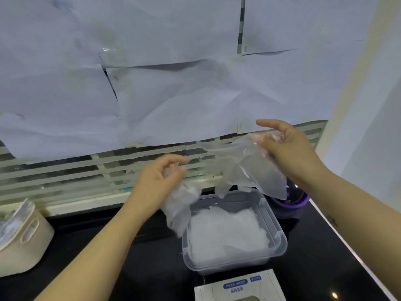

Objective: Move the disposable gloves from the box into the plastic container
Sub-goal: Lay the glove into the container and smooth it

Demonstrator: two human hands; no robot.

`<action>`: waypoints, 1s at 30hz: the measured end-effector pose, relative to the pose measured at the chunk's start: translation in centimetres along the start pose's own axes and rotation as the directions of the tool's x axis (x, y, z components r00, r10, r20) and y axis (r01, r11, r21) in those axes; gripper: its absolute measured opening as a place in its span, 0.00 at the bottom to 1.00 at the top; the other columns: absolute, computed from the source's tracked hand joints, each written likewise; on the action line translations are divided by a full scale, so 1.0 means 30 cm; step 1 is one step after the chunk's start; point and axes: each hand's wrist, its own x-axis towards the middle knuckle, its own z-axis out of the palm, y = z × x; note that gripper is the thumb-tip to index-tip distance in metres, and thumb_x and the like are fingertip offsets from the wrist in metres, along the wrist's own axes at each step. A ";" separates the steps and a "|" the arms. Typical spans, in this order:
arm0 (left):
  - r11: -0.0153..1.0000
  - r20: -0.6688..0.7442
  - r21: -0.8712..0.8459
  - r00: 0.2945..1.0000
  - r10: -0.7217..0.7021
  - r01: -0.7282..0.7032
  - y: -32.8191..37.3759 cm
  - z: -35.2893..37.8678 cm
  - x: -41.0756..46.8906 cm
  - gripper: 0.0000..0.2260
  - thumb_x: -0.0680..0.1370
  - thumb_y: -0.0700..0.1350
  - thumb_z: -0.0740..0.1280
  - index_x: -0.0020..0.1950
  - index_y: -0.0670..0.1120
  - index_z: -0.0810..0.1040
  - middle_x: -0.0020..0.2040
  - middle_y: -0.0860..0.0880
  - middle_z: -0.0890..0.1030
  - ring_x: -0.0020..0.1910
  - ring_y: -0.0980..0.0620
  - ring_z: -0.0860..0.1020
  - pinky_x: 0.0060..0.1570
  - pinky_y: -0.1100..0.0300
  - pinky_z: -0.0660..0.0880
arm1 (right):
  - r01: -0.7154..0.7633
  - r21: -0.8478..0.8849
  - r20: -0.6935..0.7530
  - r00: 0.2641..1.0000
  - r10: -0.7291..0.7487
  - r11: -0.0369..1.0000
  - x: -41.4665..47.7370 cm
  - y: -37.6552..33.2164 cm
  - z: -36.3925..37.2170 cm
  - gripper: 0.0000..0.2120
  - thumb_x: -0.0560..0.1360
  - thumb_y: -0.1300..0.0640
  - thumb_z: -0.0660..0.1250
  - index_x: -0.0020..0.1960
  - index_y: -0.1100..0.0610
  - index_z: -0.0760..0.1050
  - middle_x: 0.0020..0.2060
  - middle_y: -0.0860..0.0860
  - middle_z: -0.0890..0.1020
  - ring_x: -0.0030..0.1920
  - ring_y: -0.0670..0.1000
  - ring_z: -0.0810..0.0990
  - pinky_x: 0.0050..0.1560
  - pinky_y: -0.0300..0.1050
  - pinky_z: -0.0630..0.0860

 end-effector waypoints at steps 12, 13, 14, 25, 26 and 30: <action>0.627 0.563 -0.488 0.768 -0.305 0.607 -0.005 0.088 -0.045 0.29 0.73 0.67 0.60 0.56 0.46 0.85 0.58 0.39 0.82 0.58 0.43 0.81 0.65 0.46 0.70 | 0.888 -0.214 0.845 0.377 -0.379 0.406 -0.241 0.120 0.112 0.07 0.75 0.58 0.63 0.48 0.51 0.80 0.57 0.46 0.82 0.67 0.49 0.73 0.71 0.49 0.65; 0.625 0.563 -0.494 0.770 -0.300 0.604 -0.013 0.090 -0.048 0.27 0.74 0.65 0.61 0.56 0.46 0.85 0.58 0.38 0.82 0.57 0.42 0.81 0.65 0.46 0.70 | 0.887 -0.214 0.855 0.373 -0.361 0.409 -0.244 0.135 0.106 0.05 0.74 0.58 0.65 0.47 0.51 0.79 0.60 0.47 0.81 0.69 0.50 0.71 0.73 0.50 0.63; 0.612 0.546 -0.500 0.771 -0.327 0.613 -0.009 0.094 -0.051 0.25 0.74 0.62 0.63 0.56 0.45 0.85 0.57 0.38 0.82 0.55 0.43 0.82 0.63 0.47 0.72 | 0.889 -0.218 0.858 0.372 -0.355 0.403 -0.247 0.142 0.100 0.04 0.74 0.58 0.66 0.47 0.51 0.78 0.62 0.48 0.79 0.71 0.50 0.69 0.74 0.49 0.60; 0.716 0.298 -0.522 0.885 -0.358 0.465 -0.003 0.096 -0.070 0.21 0.82 0.48 0.58 0.36 0.45 0.85 0.32 0.47 0.84 0.28 0.55 0.82 0.24 0.68 0.73 | 0.308 -0.127 0.033 0.951 -0.306 0.943 -0.227 0.147 0.070 0.13 0.70 0.40 0.70 0.53 0.35 0.71 0.58 0.34 0.74 0.61 0.41 0.74 0.62 0.48 0.74; 0.710 0.275 -0.538 0.891 -0.361 0.454 0.006 0.094 -0.073 0.21 0.82 0.48 0.58 0.35 0.46 0.84 0.31 0.49 0.84 0.28 0.56 0.82 0.24 0.69 0.73 | 0.096 0.012 0.003 0.995 -0.096 0.995 -0.224 0.148 0.081 0.21 0.66 0.37 0.72 0.56 0.34 0.70 0.61 0.38 0.74 0.61 0.44 0.74 0.63 0.52 0.74; 0.741 0.293 -0.536 0.913 -0.285 0.403 0.008 0.104 -0.086 0.16 0.83 0.49 0.57 0.41 0.46 0.79 0.29 0.54 0.83 0.26 0.61 0.80 0.23 0.72 0.71 | -0.341 0.399 0.286 0.928 0.238 0.851 -0.231 0.170 0.120 0.35 0.65 0.48 0.72 0.70 0.43 0.65 0.59 0.45 0.80 0.58 0.48 0.80 0.58 0.52 0.76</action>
